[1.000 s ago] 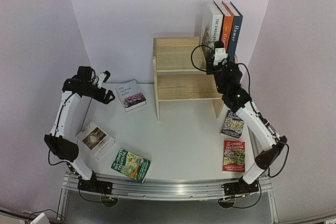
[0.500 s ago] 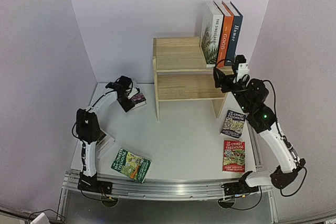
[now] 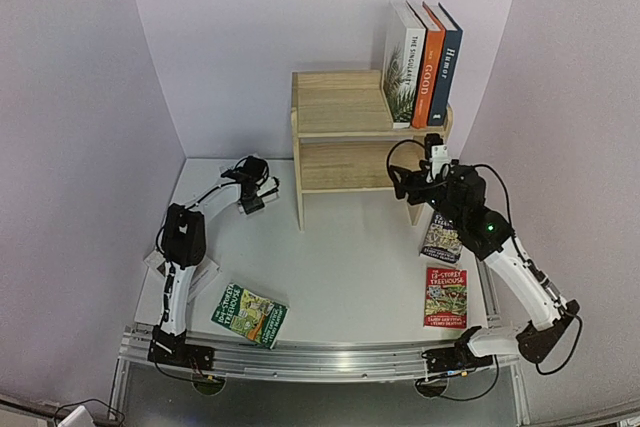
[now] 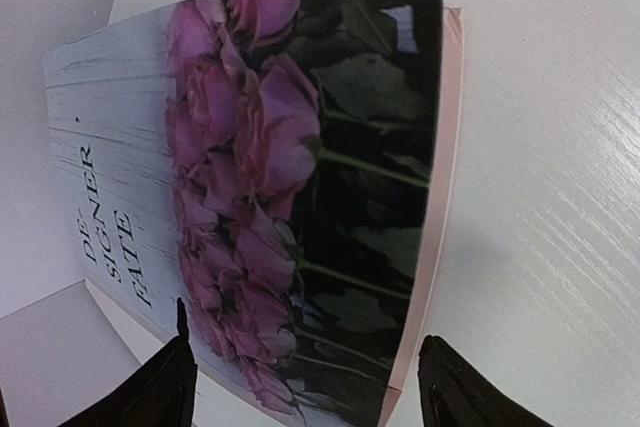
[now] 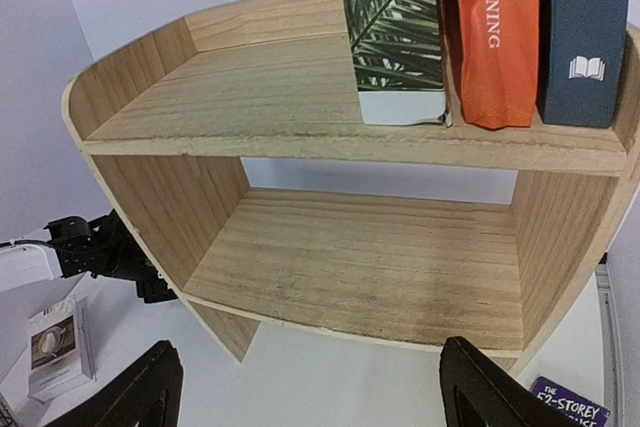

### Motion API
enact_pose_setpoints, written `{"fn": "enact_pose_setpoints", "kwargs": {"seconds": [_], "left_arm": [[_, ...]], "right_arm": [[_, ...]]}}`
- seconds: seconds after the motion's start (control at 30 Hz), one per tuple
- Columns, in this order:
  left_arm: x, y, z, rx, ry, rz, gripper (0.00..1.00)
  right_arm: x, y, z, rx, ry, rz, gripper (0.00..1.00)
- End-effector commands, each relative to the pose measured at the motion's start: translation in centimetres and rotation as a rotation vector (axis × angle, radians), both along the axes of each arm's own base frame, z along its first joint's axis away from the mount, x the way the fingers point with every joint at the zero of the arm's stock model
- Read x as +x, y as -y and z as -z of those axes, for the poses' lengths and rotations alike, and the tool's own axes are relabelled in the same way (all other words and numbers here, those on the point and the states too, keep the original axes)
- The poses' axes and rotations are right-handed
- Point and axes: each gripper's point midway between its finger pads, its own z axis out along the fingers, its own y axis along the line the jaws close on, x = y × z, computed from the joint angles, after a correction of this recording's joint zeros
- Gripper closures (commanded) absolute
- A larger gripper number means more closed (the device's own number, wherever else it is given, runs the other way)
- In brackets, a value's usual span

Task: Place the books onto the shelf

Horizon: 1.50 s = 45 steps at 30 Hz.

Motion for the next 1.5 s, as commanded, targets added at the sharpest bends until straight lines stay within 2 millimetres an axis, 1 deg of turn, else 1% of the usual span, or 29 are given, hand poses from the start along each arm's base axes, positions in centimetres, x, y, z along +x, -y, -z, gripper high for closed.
{"fn": "enact_pose_setpoints", "kwargs": {"seconds": [0.0,0.13,0.27,0.37,0.43,0.47,0.63,0.7,0.77,0.83,0.87,0.9,0.93,0.97,1.03,1.07,1.1,1.2,1.23,1.27,1.33,1.37,1.4,1.47], "left_arm": [[0.7,0.3,-0.2,-0.015,0.028,0.027,0.37],[-0.3,0.4,1.0,-0.023,-0.027,0.039,0.54],[-0.9,0.3,1.7,-0.019,-0.053,0.044,0.66],[-1.1,0.3,1.6,-0.022,-0.055,0.044,0.83],[-1.3,0.2,1.2,-0.026,-0.050,0.038,0.95],[-1.3,0.1,0.8,-0.030,-0.044,0.032,0.99],[-2.0,-0.3,-1.3,-0.038,-0.016,0.017,1.00],[-2.8,-0.7,-2.3,-0.041,-0.015,0.010,1.00],[-3.8,-1.1,-4.0,-0.048,-0.017,-0.002,1.00],[-5.5,-1.7,-5.6,-0.058,-0.036,-0.013,1.00],[-6.7,-1.9,-6.4,-0.069,-0.048,-0.012,1.00],[-8.0,-2.1,-7.3,-0.081,-0.061,-0.007,1.00],[-9.4,-2.2,-8.2,-0.096,-0.071,0.003,1.00],[-11.2,-2.5,-8.4,-0.101,-0.105,0.010,1.00],[-14.8,-3.4,-8.5,-0.108,-0.186,0.010,1.00],[-17.0,-4.0,-8.5,-0.111,-0.233,0.007,1.00],[-18.8,-4.3,-8.5,-0.118,-0.270,0.005,1.00],[-23.9,-4.8,-8.6,-0.137,-0.359,0.012,1.00],[-25.3,-4.8,-8.6,-0.139,-0.383,0.024,1.00],[-26.8,-4.6,-8.8,-0.153,-0.397,0.045,1.00],[-29.7,-4.5,-8.5,-0.167,-0.428,0.085,1.00],[-30.6,-4.2,-8.7,-0.190,-0.429,0.104,1.00],[-31.8,-4.1,-8.5,-0.198,-0.435,0.127,1.00],[-33.8,-4.0,-7.7,-0.193,-0.452,0.164,1.00]], "right_arm": [[-0.3,-1.2,0.7,0.044,-0.042,-0.054,0.13],[-0.5,-1.3,0.9,0.048,-0.049,-0.064,0.13],[-0.7,-1.2,1.2,0.050,-0.056,-0.066,0.14],[-0.9,-1.2,1.4,0.056,-0.066,-0.069,0.14],[-1.1,-1.2,1.7,0.061,-0.075,-0.072,0.13],[-1.1,-1.2,1.8,0.062,-0.081,-0.076,0.13],[-1.4,-1.8,2.8,0.082,-0.121,-0.102,0.14],[-1.5,-2.2,3.6,0.086,-0.151,-0.112,0.13],[-1.6,-2.7,4.7,0.092,-0.194,-0.108,0.14],[-1.7,-3.5,6.4,0.095,-0.260,-0.097,0.13],[-2.0,-4.2,7.4,0.087,-0.300,-0.104,0.13],[-2.4,-5.2,8.4,0.074,-0.338,-0.114,0.13],[-3.0,-6.4,9.0,0.057,-0.358,-0.130,0.13],[-3.5,-7.6,9.8,0.034,-0.381,-0.145,0.14],[-4.5,-10.5,10.9,0.007,-0.415,-0.184,0.14],[-5.0,-12.1,11.9,0.010,-0.451,-0.210,0.14],[-5.4,-13.7,12.3,0.032,-0.491,-0.245,0.14],[-6.0,-17.5,14.1,0.085,-0.609,-0.299,0.14],[-6.3,-18.6,14.4,0.097,-0.633,-0.317,0.14],[-6.6,-19.8,14.2,0.111,-0.647,-0.333,0.15],[-7.0,-21.9,15.2,0.139,-0.702,-0.332,0.14],[-7.1,-23.1,15.7,0.151,-0.728,-0.337,0.15],[-7.6,-24.6,15.6,0.168,-0.758,-0.376,0.15],[-7.8,-27.4,17.3,0.182,-0.835,-0.418,0.15]]}}
